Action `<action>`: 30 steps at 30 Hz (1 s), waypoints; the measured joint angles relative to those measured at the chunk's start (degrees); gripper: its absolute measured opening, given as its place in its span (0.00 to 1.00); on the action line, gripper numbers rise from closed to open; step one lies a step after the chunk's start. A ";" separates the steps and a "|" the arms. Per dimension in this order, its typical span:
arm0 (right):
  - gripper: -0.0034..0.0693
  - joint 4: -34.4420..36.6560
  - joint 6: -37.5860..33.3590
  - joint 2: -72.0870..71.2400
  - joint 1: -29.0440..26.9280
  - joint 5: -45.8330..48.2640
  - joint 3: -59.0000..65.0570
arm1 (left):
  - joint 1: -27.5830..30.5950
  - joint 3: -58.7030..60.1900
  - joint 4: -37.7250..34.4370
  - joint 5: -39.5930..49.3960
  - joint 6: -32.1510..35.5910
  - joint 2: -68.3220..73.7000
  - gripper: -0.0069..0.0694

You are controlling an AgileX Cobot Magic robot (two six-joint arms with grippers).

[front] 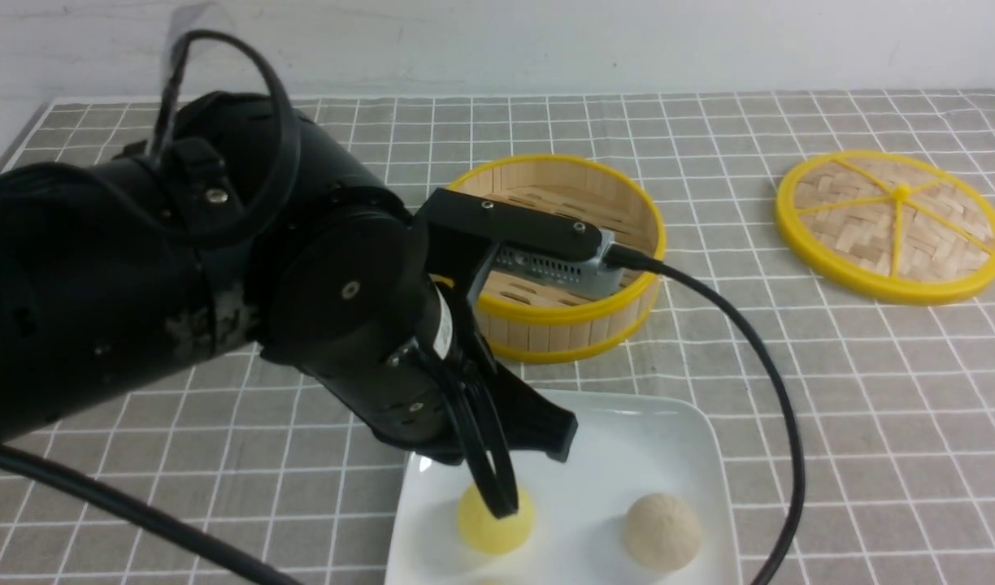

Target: Put the steamed buns into the plate on the grey tablecloth.

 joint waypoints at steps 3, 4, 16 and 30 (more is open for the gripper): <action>0.14 -0.01 0.00 -2.60 -6.30 0.06 5.30 | 0.00 0.00 0.80 -0.05 0.00 0.00 0.12; 0.14 -0.01 0.00 -3.24 -8.10 0.06 6.70 | 0.00 0.00 0.97 -0.05 0.00 0.00 0.12; 0.16 -1.39 0.00 -4.17 -21.51 -0.28 14.20 | 0.00 0.00 4.91 0.07 0.00 -6.34 0.12; 0.18 -1.49 0.00 -4.17 -19.76 -0.38 14.20 | 0.00 3.91 8.02 13.52 -1.06 -34.05 0.13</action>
